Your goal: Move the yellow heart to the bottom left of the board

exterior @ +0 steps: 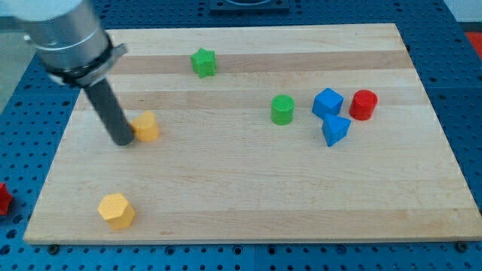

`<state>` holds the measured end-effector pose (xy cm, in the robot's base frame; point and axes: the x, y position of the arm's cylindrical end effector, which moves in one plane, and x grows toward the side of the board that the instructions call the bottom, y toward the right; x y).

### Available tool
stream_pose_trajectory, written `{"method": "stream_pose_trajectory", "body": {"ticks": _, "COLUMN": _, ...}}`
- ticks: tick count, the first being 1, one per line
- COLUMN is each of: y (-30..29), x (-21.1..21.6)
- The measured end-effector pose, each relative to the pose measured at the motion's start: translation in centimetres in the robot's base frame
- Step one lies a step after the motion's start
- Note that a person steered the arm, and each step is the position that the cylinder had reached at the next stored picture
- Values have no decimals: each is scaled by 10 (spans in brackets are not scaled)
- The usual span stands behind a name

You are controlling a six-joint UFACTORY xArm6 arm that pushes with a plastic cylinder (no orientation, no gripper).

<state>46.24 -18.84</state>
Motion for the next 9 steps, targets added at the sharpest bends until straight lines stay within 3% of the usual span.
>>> {"method": "stream_pose_trajectory", "body": {"ticks": 1, "y": -56, "x": -6}}
{"method": "stream_pose_trajectory", "body": {"ticks": 2, "y": 14, "x": -65}}
{"method": "stream_pose_trajectory", "body": {"ticks": 3, "y": 76, "x": -56}}
{"method": "stream_pose_trajectory", "body": {"ticks": 5, "y": 13, "x": -22}}
{"method": "stream_pose_trajectory", "body": {"ticks": 6, "y": -44, "x": 42}}
{"method": "stream_pose_trajectory", "body": {"ticks": 7, "y": -47, "x": 63}}
{"method": "stream_pose_trajectory", "body": {"ticks": 8, "y": -40, "x": 47}}
{"method": "stream_pose_trajectory", "body": {"ticks": 9, "y": -42, "x": 82}}
